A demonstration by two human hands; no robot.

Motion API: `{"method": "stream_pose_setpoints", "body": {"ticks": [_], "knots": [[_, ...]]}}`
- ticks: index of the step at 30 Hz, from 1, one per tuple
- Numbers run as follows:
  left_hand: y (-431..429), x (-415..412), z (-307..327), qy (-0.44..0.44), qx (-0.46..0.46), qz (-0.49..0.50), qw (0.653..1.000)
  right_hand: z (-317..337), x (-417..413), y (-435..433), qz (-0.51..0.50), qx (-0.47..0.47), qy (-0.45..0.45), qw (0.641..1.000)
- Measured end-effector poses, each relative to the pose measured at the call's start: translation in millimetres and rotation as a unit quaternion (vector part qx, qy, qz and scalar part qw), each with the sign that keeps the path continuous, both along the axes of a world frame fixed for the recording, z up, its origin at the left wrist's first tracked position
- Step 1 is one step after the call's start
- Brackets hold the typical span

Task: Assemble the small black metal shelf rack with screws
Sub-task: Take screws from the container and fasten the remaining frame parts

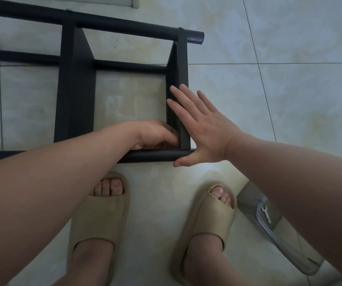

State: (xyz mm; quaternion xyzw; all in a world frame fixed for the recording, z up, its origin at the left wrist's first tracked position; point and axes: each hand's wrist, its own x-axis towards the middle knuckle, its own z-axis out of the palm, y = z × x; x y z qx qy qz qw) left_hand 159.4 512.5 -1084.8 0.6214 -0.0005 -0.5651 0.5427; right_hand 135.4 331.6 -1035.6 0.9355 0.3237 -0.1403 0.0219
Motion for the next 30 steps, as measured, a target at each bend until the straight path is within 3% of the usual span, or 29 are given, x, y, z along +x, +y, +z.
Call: {"method": "stream_pose_setpoints", "body": {"ticks": [7, 13, 23, 30], "knots": [[-1.4, -0.2, 0.3, 0.042, -0.036, 0.021, 0.998, -1.2, 0.1, 0.0, 0.001, 0.003, 0.000, 1.000], [-1.6, 0.0, 1.0, -0.002, -0.002, -0.004, 1.000, -1.3, 0.1, -0.5, 0.001, 0.005, -0.002, 1.000], [0.3, 0.5, -1.8, 0.034, -0.032, 0.021, 0.999, -0.3, -0.1, -0.2, 0.001, 0.004, 0.002, 1.000], [-1.5, -0.8, 0.5, -0.001, 0.022, -0.003, 1.000, 0.9, -0.2, 0.3, -0.001, 0.005, 0.006, 1.000]]}}
